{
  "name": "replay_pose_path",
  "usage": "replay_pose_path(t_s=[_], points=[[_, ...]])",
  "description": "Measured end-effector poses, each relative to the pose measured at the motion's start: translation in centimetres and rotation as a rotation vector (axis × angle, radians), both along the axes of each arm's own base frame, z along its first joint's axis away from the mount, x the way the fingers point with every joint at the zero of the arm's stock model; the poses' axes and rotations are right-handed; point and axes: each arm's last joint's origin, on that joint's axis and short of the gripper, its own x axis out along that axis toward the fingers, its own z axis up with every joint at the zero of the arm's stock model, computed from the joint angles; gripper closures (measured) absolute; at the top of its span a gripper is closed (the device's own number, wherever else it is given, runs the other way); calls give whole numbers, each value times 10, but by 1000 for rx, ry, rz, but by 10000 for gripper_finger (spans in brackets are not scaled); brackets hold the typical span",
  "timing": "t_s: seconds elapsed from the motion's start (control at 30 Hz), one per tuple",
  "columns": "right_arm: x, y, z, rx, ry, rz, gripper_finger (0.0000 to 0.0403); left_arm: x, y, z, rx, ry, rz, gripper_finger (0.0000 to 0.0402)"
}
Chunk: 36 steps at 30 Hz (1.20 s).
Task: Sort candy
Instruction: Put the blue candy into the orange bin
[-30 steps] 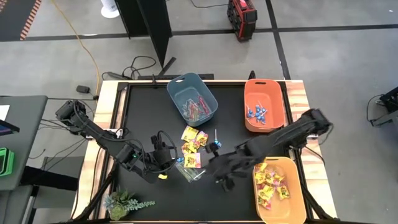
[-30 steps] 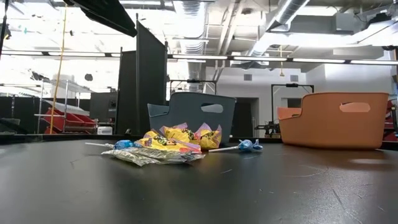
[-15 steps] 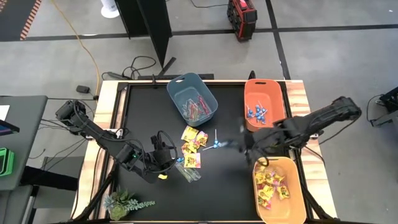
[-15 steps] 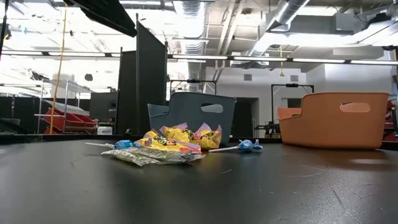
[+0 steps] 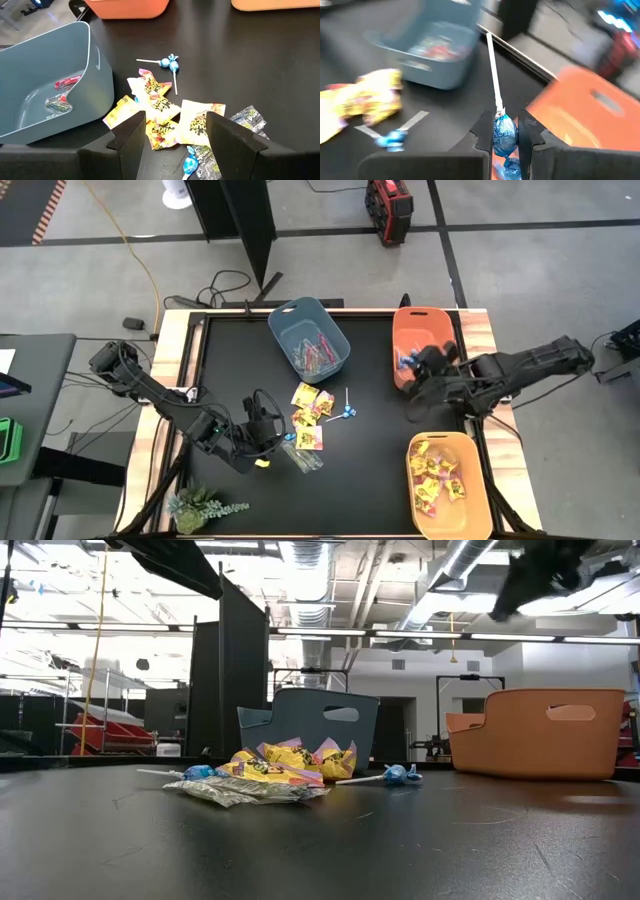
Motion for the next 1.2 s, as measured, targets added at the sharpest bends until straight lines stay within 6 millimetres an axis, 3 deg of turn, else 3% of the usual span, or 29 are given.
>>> replay_pose_path(t_s=[0.17, 0.33, 0.63, 0.73, 0.87, 1.07, 1.2], points=[[-4, -14, -12, 37, 73, -207, 352, 0, 0, 0, 0, 0, 0, 201], [4, -18, -20, 37, 141, -259, 327, 0, 0, 0, 0, 1, 1, 201], [16, -29, -32, 73, 212, -334, 176, 0, 0, 0, 0, 1, 0, 201], [20, -31, -34, 70, 228, -336, 145, 0, 0, 0, 0, 1, 0, 201], [42, -17, -36, 27, 231, -109, 139, 0, 0, 0, 1, 2, 0, 201], [88, 27, -32, -143, 127, 335, 146, 0, 0, 0, 4, 3, -2, 201], [112, 54, -45, -235, 169, 589, 149, 0, 0, 0, 3, 2, -2, 201]])
